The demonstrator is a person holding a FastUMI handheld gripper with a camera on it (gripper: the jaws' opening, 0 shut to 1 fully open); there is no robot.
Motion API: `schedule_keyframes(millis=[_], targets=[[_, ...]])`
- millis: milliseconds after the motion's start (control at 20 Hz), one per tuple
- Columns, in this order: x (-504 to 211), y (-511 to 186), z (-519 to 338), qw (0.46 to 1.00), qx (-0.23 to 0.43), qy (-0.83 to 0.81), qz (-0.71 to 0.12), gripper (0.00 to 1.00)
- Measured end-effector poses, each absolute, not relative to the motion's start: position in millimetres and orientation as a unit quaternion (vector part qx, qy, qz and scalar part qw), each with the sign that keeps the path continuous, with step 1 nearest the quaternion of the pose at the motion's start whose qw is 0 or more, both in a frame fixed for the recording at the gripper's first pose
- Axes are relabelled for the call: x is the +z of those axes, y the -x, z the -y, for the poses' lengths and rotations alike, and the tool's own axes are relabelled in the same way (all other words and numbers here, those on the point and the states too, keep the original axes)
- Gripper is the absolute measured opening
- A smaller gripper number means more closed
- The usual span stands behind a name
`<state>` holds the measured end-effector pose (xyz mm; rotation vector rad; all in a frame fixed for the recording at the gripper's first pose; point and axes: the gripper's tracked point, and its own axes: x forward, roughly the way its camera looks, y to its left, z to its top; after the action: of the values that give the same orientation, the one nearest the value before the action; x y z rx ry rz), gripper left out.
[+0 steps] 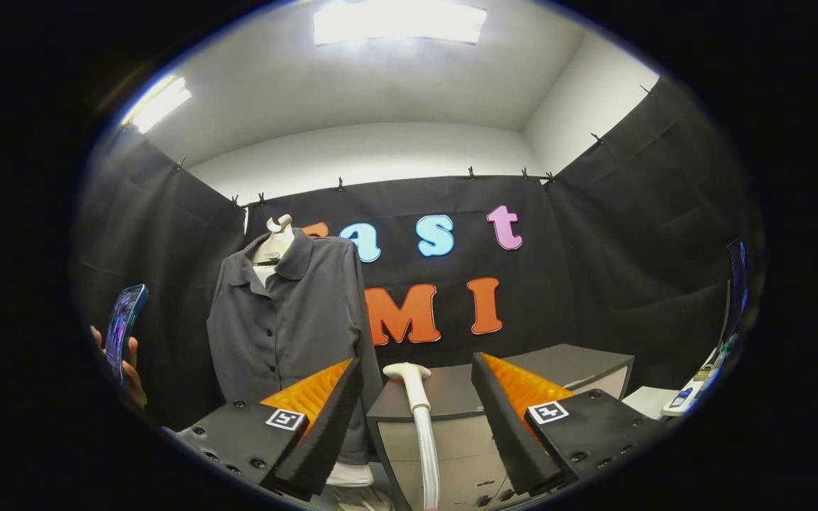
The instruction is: Iron the clothes twice with a garment steamer, once on the left side and once on the right side.
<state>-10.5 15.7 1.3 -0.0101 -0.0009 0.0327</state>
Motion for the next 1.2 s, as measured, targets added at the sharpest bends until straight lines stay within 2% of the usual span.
schedule_keyframes(millis=[350, 750, 1050, 1200], targets=[[-2, 11, -20, 1.000, 0.021, 0.001, -0.003, 0.98], [-2, -11, -58, 0.998, 0.066, -0.017, -0.011, 0.98], [-4, -81, -61, 0.996, 0.081, 0.009, -0.021, 0.98], [-23, -132, -56, 0.995, 0.083, 0.003, -0.059, 0.98]])
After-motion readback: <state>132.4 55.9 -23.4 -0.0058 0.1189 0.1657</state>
